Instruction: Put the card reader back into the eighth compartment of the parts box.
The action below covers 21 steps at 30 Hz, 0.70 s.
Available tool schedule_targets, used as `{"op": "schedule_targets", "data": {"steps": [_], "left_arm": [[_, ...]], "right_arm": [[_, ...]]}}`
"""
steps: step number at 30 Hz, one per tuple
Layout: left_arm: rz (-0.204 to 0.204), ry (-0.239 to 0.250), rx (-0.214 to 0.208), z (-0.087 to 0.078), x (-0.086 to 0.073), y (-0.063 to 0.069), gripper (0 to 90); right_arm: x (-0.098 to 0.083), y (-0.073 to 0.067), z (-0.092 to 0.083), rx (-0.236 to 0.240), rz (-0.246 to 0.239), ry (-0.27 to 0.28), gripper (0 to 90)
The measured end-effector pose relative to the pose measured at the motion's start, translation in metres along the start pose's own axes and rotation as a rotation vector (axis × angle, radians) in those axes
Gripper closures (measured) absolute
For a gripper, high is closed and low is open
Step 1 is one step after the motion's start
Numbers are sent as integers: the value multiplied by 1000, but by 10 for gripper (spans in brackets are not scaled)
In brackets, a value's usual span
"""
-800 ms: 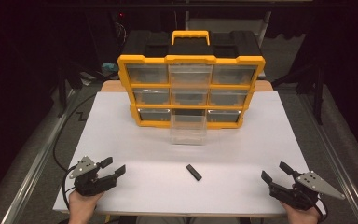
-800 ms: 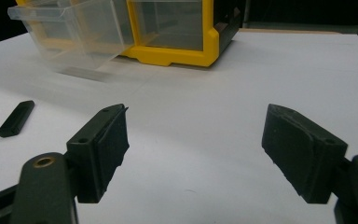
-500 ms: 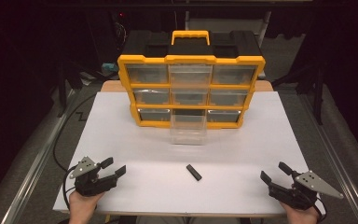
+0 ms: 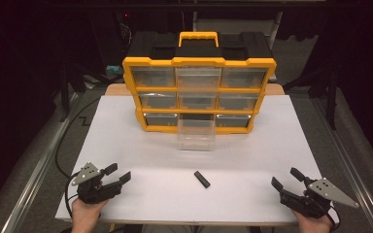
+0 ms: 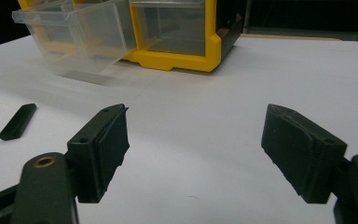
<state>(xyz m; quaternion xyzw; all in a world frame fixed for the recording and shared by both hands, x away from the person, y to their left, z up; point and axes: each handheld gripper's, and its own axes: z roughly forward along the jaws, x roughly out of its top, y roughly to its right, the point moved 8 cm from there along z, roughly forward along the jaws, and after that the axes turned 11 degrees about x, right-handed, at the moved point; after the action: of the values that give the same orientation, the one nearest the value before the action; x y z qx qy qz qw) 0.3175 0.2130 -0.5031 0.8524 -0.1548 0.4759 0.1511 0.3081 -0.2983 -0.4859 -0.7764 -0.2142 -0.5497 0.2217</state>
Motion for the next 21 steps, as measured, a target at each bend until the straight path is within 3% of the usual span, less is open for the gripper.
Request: {"op": "schedule_targets", "data": {"steps": [18, 21], "left_arm": [[-4, -1, 0, 1, 0, 0, 340], [0, -2, 4, 1, 0, 0, 340]], "right_arm": [[4, -10, 9, 43, -11, 15, 228], [4, -11, 12, 54, 12, 10, 229]]}}
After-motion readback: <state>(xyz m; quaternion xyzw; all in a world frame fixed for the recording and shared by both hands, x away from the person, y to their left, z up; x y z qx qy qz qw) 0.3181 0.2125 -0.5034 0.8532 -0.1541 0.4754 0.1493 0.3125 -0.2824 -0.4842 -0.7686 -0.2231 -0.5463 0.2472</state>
